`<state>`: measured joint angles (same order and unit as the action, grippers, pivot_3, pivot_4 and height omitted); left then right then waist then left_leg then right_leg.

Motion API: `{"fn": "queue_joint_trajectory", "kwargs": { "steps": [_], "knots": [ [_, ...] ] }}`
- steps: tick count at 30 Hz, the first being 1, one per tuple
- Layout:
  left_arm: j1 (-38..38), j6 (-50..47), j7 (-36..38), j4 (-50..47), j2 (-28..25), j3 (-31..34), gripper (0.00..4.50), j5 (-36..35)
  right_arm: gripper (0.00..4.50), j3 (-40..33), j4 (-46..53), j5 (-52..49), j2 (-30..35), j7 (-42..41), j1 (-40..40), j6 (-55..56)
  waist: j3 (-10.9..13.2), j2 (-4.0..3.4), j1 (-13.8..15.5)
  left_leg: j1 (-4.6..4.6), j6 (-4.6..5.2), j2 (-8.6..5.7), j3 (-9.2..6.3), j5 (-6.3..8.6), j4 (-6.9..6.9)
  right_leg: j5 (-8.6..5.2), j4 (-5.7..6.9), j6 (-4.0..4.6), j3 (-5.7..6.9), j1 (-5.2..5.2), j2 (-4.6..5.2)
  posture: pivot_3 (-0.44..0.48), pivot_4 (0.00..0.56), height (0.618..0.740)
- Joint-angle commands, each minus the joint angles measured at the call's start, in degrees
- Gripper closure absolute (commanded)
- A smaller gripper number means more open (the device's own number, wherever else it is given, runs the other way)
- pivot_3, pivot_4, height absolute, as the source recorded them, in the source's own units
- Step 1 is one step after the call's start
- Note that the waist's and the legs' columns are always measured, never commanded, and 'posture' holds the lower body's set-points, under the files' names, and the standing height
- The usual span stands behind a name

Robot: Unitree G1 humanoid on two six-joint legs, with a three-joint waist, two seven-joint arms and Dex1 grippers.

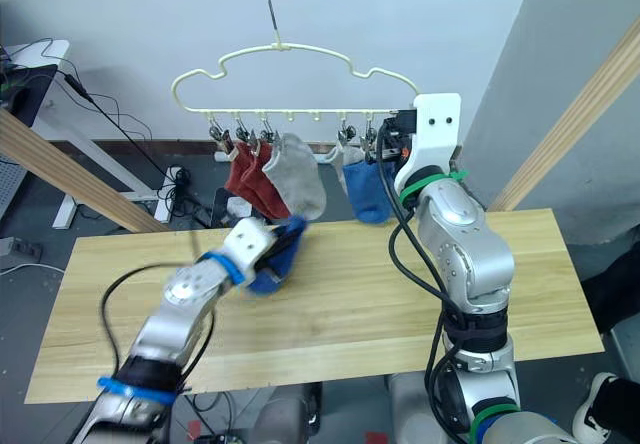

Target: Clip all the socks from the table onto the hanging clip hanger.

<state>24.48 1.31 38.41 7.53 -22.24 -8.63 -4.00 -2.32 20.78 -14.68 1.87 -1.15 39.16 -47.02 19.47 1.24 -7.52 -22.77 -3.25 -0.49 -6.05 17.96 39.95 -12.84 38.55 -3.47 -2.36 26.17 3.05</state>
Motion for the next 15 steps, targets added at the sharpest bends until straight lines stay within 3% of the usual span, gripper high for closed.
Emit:
{"fn": "queue_joint_trajectory", "kwargs": {
  "steps": [1,4,8,15],
  "knots": [
    [3.62,1.37,6.27,-2.04,3.24,-4.12,4.48,-2.72,4.5,-0.37,2.04,-0.11,0.31,0.06,1.15,1.02,-0.01,0.02,-0.69,0.0,0.0,0.0,0.06,0.0,0.0,0.0,-0.02,0.0,-0.02,-0.01,0.0,-0.228,0.305,0.74],
    [8.03,2.22,6.7,0.77,8.12,-6.74,4.48,-1.91,4.5,-0.46,2.31,-0.14,0.46,0.18,1.13,0.83,-0.01,0.02,-1.35,0.04,0.07,-0.02,0.19,0.04,-0.06,0.0,-0.02,0.0,0.01,0.05,-0.04,-0.229,0.305,0.74],
    [13.65,3.9,-0.22,9.29,14.73,-6.6,4.48,1.82,4.5,-0.38,2.63,-0.11,0.46,0.37,1.12,0.62,-0.01,0.02,-1.5,0.02,0.12,-0.04,0.17,0.03,-0.01,0.0,-0.02,0.0,0.0,0.05,-0.08,-0.253,0.305,0.74],
    [18.84,7.68,-9.62,18.79,19.06,-4.89,4.48,5.73,4.5,-0.48,3.39,-0.04,0.79,0.63,0.88,-0.02,-0.01,0.02,-2.17,0.05,0.39,-0.15,0.12,-0.14,0.02,0.08,0.06,-0.09,-0.04,0.0,-0.04,-0.267,0.309,0.74]
  ]
}}
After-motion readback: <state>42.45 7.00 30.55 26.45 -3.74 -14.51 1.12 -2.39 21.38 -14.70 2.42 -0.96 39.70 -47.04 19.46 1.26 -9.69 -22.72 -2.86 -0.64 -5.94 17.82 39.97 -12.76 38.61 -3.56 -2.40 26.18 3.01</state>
